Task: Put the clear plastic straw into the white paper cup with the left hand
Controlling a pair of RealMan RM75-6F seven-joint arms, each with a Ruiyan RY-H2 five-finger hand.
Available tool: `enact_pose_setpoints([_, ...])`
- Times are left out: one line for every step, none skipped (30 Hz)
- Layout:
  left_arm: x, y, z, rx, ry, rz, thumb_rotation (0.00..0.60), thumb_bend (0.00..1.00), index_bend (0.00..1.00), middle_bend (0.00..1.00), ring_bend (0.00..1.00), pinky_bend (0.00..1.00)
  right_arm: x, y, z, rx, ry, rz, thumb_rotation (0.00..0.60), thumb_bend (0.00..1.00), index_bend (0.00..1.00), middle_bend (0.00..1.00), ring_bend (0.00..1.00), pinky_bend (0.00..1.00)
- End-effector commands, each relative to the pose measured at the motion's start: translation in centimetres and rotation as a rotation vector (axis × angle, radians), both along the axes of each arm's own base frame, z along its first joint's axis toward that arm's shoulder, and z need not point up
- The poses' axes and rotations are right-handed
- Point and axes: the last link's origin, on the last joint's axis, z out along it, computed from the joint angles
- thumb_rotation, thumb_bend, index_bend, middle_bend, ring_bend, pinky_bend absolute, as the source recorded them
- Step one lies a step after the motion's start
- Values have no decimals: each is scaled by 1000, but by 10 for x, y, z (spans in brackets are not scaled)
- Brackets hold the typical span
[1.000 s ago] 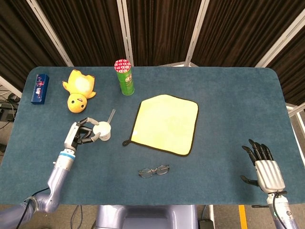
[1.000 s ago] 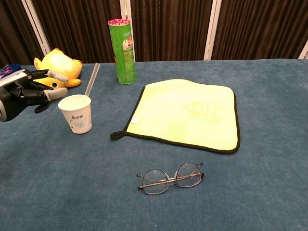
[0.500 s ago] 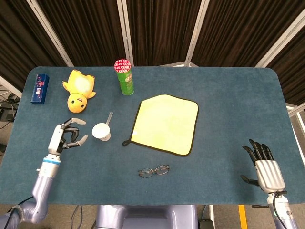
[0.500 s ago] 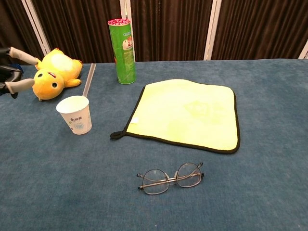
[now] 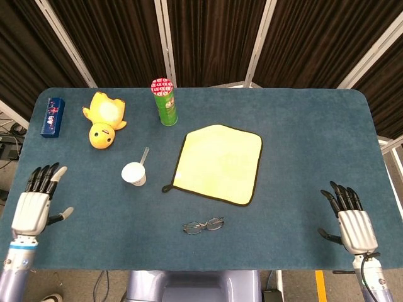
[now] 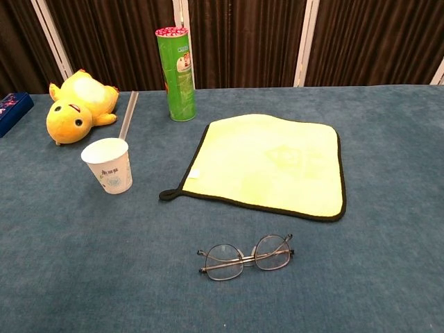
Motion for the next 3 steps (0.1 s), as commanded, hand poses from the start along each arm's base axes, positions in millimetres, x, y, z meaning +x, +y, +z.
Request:
enact_pose_setpoints([-5, -21, 13, 13, 61, 61, 600, 88, 0, 0, 0, 0, 2, 0, 0, -23, -9, 25, 600, 86, 126, 0, 0, 0])
enact_pose_setpoints([-4, -22, 14, 14, 63, 64, 600, 88, 0, 0, 0, 0, 2, 0, 0, -26, -9, 29, 600, 86, 126, 0, 0, 0])
enact_pose_setpoints([-3, -24, 16, 14, 60, 67, 600, 89, 0, 0, 0, 0, 2, 0, 0, -27, -12, 33, 600, 86, 126, 0, 0, 0])
